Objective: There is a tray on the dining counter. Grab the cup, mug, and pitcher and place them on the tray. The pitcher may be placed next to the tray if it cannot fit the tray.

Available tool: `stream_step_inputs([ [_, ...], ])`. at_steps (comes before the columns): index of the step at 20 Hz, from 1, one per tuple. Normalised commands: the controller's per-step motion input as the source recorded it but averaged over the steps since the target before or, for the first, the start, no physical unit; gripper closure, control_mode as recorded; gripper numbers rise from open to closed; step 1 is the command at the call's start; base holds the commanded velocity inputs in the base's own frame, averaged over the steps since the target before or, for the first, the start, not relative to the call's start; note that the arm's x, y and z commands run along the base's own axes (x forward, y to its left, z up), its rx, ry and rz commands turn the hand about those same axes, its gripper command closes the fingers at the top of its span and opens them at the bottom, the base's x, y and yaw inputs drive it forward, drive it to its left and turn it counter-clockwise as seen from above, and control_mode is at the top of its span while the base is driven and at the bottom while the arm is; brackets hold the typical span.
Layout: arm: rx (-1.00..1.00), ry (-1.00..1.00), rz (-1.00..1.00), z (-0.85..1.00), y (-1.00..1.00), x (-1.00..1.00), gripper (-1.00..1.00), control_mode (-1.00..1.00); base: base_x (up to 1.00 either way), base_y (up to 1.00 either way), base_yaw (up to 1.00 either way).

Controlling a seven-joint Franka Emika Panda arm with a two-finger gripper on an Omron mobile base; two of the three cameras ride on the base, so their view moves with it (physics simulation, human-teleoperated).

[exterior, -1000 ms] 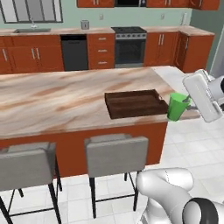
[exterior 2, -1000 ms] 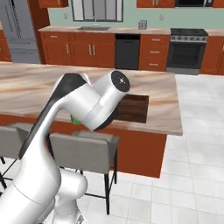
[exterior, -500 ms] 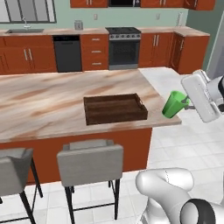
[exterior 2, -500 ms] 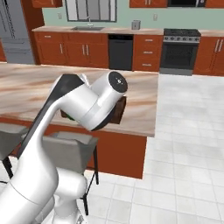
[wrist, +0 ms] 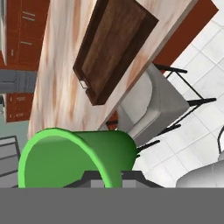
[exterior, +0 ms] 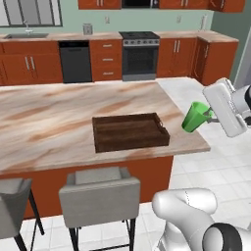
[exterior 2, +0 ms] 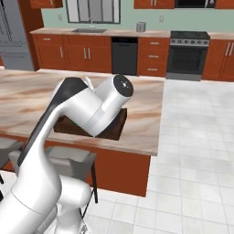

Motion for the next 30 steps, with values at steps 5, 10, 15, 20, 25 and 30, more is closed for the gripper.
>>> stream_step_inputs([
  [5,0.0,0.0,0.0,0.0,0.0,0.0,1.0,1.0,0.31,-0.02,0.02],
  [10,0.0,0.0,0.0,0.0,0.0,0.0,1.0,1.0,0.31,0.0,0.01],
  [15,0.0,0.18,0.13,-0.13,0.17,0.66,1.0,-1.0,0.12,0.01,0.01],
  [20,-0.02,0.25,0.22,-0.26,0.3,0.81,1.0,-1.0,0.0,0.0,0.0],
  [25,0.0,0.16,0.19,-0.17,0.28,0.68,1.0,-1.0,0.0,0.0,0.0],
  [30,0.0,0.03,0.12,-0.12,0.31,0.4,1.0,-1.0,0.0,0.0,0.0],
])
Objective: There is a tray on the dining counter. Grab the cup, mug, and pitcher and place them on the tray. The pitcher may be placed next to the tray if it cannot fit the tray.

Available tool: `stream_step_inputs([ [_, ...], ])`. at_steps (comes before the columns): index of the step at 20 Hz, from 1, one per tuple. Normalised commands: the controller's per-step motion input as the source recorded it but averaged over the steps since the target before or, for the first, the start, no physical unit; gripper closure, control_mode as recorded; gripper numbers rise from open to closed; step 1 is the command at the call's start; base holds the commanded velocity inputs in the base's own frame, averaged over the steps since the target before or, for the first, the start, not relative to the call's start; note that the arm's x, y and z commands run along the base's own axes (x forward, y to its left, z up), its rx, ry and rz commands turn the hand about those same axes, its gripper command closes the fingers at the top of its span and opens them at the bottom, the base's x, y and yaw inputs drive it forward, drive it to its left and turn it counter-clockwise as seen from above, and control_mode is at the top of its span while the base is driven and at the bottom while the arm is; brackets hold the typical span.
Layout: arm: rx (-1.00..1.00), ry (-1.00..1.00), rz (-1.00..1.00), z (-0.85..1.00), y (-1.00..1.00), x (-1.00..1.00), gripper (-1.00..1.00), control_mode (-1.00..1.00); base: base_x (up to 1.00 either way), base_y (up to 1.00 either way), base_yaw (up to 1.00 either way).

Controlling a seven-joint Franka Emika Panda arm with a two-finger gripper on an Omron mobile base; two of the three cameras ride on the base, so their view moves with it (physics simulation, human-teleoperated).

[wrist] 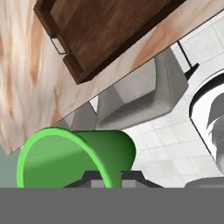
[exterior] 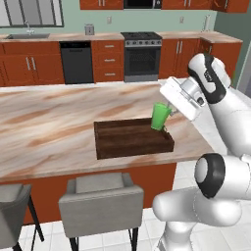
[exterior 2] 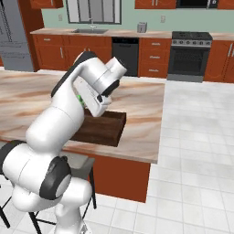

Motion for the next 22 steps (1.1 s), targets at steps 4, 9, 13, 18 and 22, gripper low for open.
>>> stream_step_inputs([
  [4,-0.06,0.0,0.06,-0.13,0.42,0.16,1.0,-1.0,0.0,0.0,0.0],
  [9,-0.1,0.0,0.02,-0.15,0.41,0.13,1.0,-1.0,0.0,0.0,0.0],
  [13,-0.12,-0.04,0.0,-0.13,0.37,0.11,1.0,-1.0,0.0,0.0,0.0],
  [18,-0.09,-0.06,0.0,-0.1,0.26,0.16,1.0,-1.0,0.0,0.0,0.0],
  [22,-0.07,-0.09,0.0,-0.12,0.17,0.12,1.0,-1.0,0.0,0.0,0.0],
])
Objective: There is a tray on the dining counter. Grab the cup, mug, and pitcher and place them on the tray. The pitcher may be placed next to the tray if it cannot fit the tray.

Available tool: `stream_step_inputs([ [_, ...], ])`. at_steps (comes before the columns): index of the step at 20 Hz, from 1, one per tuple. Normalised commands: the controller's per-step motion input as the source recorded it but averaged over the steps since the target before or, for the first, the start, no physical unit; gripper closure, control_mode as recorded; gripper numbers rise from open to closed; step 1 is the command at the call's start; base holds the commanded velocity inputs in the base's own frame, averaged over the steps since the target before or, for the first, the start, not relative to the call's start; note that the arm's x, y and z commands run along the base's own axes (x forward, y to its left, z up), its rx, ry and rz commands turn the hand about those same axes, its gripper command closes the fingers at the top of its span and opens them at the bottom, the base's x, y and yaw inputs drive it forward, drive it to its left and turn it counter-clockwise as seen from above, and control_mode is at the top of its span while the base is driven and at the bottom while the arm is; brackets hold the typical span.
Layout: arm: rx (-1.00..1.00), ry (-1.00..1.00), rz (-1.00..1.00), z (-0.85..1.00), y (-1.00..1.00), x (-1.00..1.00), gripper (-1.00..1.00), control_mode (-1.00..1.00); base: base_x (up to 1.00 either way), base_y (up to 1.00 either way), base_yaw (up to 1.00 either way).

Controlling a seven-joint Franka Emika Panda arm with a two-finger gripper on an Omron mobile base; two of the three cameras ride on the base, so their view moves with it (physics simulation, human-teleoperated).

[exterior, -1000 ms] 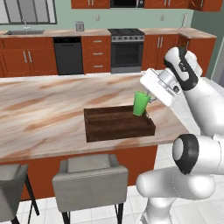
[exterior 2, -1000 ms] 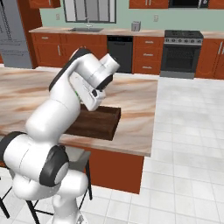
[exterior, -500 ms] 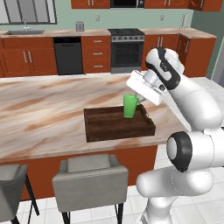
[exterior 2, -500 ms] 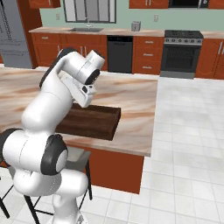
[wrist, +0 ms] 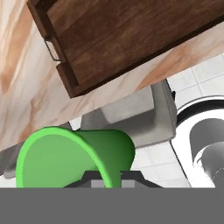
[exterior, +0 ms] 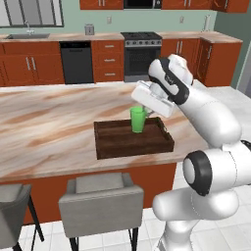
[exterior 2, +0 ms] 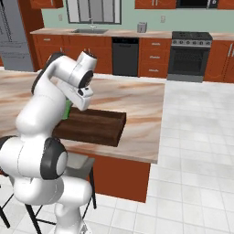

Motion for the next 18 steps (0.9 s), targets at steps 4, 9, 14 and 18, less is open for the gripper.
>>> stream_step_inputs([
  [4,-0.05,-0.15,0.0,-0.14,0.14,0.04,1.0,-1.0,0.0,0.0,0.0],
  [9,0.0,-0.13,0.0,-0.18,0.11,0.0,1.0,-1.0,0.0,0.0,0.0],
  [14,0.0,-0.02,0.0,-0.37,0.1,0.16,1.0,-1.0,0.0,0.0,0.0],
  [18,0.0,0.0,0.0,-0.39,0.04,0.42,1.0,-1.0,0.0,0.0,0.0],
])
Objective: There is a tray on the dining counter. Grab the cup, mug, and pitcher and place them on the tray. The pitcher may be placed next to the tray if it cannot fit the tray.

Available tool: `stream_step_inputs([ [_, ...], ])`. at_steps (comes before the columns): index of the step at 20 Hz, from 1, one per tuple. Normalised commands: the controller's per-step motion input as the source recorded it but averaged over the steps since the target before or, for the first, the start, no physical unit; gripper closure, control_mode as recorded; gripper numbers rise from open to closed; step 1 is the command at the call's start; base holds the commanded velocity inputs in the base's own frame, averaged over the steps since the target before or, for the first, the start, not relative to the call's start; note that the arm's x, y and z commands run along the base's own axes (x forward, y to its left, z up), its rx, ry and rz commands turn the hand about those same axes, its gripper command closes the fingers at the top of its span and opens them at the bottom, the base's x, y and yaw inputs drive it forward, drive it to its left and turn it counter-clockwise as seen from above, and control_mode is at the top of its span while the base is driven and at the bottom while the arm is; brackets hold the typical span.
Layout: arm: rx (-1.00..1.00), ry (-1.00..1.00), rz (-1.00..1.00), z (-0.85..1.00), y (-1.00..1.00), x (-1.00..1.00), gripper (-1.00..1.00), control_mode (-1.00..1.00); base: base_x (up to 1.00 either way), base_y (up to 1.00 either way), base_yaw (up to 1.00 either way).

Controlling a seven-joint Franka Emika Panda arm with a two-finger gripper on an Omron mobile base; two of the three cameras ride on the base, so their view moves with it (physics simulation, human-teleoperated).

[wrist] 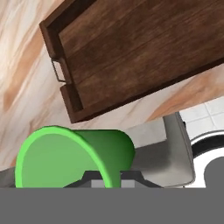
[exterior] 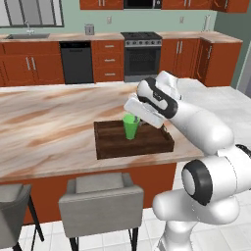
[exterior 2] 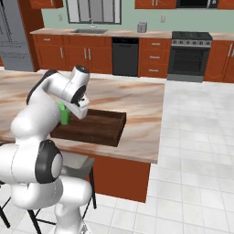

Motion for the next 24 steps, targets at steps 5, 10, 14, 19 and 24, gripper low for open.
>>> stream_step_inputs([
  [5,0.0,0.03,0.0,-0.25,0.0,0.53,1.0,-1.0,0.0,0.0,0.0],
  [10,0.0,0.0,0.0,-0.12,0.1,0.16,1.0,-1.0,0.0,0.0,0.0],
  [14,0.0,0.0,0.0,-0.07,0.3,0.12,1.0,-1.0,0.0,0.0,0.0],
  [19,0.0,0.0,0.0,-0.16,0.31,0.23,1.0,-1.0,0.0,0.0,0.0],
  [24,0.0,0.0,0.0,-0.26,0.18,0.37,1.0,-1.0,0.0,0.0,0.0],
])
